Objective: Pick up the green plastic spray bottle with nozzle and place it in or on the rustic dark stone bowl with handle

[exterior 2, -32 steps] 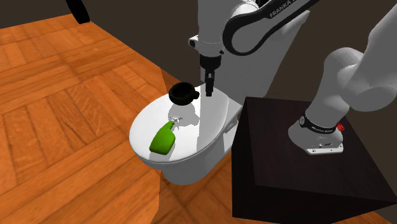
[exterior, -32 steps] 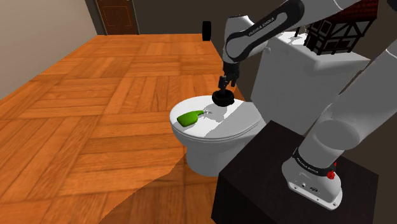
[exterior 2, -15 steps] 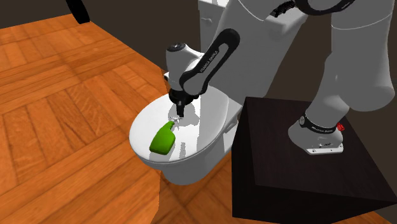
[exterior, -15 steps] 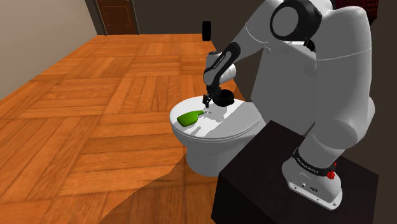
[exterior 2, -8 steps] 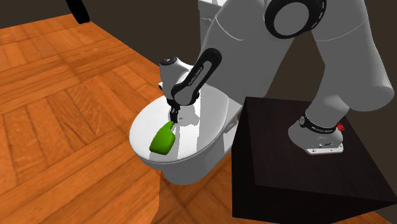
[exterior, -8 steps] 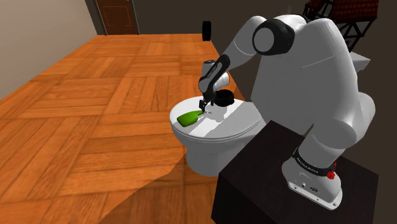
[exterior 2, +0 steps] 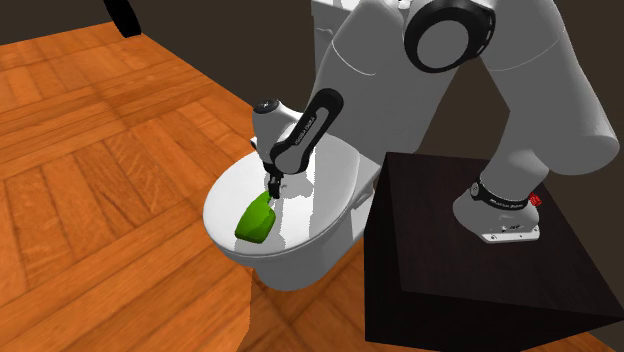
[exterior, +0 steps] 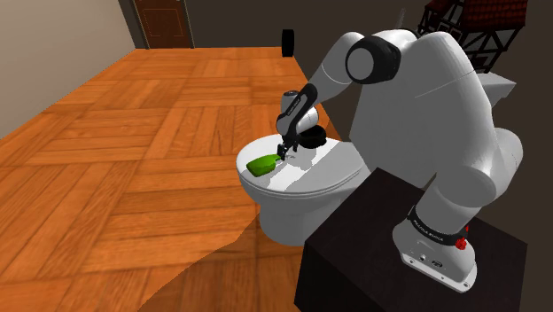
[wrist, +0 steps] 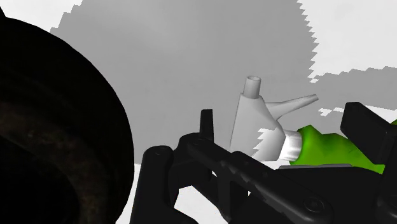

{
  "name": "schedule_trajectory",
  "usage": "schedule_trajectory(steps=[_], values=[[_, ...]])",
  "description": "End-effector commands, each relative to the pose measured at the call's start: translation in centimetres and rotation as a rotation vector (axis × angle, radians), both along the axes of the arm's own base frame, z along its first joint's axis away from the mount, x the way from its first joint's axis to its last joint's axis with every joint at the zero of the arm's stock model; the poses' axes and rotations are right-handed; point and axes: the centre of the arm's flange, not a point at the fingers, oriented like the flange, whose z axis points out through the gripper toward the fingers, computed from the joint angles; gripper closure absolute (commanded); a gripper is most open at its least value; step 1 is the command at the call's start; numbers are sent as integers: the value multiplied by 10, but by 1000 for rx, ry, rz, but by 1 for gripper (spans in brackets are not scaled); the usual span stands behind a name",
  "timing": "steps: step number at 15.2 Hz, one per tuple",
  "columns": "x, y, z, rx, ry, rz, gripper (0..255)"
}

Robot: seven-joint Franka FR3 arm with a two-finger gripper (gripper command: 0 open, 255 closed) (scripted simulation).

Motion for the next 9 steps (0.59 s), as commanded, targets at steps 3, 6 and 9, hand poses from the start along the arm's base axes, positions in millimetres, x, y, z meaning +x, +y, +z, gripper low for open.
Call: schedule_trajectory(steps=[3,6,9], values=[[0,0,-1,0,0,0,0],[0,0,-1,0,0,0,255],[0,0,-1,0,0,0,255]])
